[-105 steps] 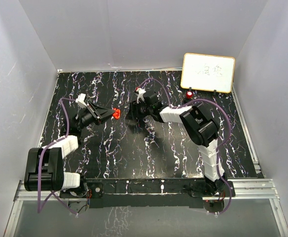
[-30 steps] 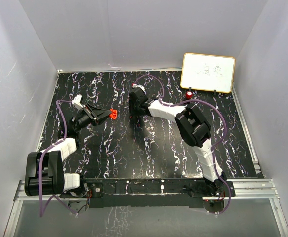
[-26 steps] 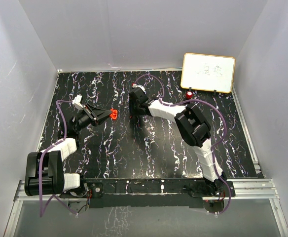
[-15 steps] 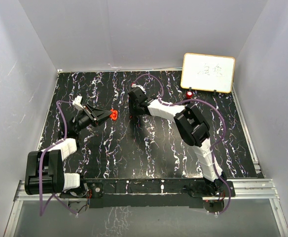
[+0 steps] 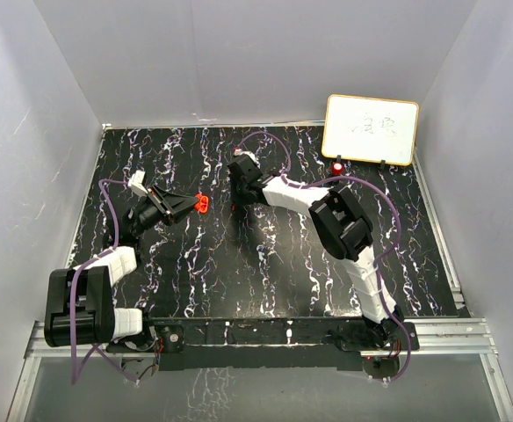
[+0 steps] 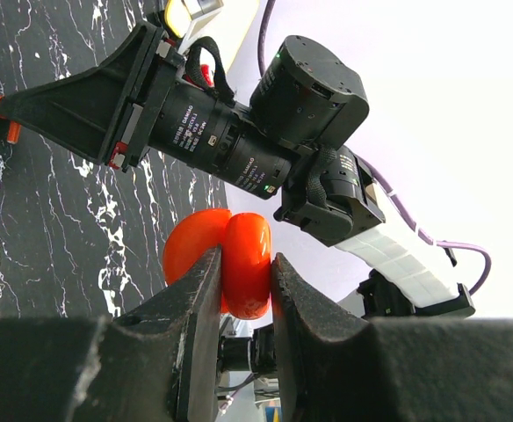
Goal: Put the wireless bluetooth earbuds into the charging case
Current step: Pick up the earbud from the center of the board.
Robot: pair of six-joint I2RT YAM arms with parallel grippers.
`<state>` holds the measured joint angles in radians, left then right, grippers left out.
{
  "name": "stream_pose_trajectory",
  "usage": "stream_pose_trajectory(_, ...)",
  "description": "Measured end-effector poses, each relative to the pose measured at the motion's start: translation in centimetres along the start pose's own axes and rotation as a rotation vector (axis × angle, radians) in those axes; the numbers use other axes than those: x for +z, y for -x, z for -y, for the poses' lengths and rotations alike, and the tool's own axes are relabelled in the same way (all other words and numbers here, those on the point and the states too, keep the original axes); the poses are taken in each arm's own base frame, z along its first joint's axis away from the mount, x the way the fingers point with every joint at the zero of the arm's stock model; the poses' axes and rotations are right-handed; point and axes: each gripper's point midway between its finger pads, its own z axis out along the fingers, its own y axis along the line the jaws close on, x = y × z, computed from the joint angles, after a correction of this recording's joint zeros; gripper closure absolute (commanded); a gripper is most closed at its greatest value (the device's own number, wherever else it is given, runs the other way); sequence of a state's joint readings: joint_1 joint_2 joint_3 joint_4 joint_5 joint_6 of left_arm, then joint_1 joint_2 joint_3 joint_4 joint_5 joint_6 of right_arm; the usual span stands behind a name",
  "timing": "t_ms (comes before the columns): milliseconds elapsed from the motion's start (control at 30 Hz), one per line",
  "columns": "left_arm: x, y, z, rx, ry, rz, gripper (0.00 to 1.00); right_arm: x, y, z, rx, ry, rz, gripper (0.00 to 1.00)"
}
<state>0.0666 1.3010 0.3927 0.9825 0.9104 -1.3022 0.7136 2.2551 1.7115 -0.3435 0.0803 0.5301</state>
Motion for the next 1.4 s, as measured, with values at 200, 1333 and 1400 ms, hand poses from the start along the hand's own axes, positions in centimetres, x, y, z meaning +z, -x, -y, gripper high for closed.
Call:
stream_pose_trajectory(200, 0.0, 0.1, 0.0, 0.003, -0.002, 0.004, 1.0, 0.1, 0.0, 0.0, -0.002, 0.001, 0.002, 0.93)
stream_pose_trajectory(1333, 2.4, 0.1, -2.2, -0.045, 0.056, -0.053, 1.0, -14.7, 4.9, 0.5, -0.146, 0.261, 0.63, 1.0)
stream_pose_trajectory(1400, 3.1, -0.3, -2.6, -0.057, 0.058, -0.072, 1.0, -16.0, 5.4, 0.0, -0.163, 0.292, 0.672, 1.0)
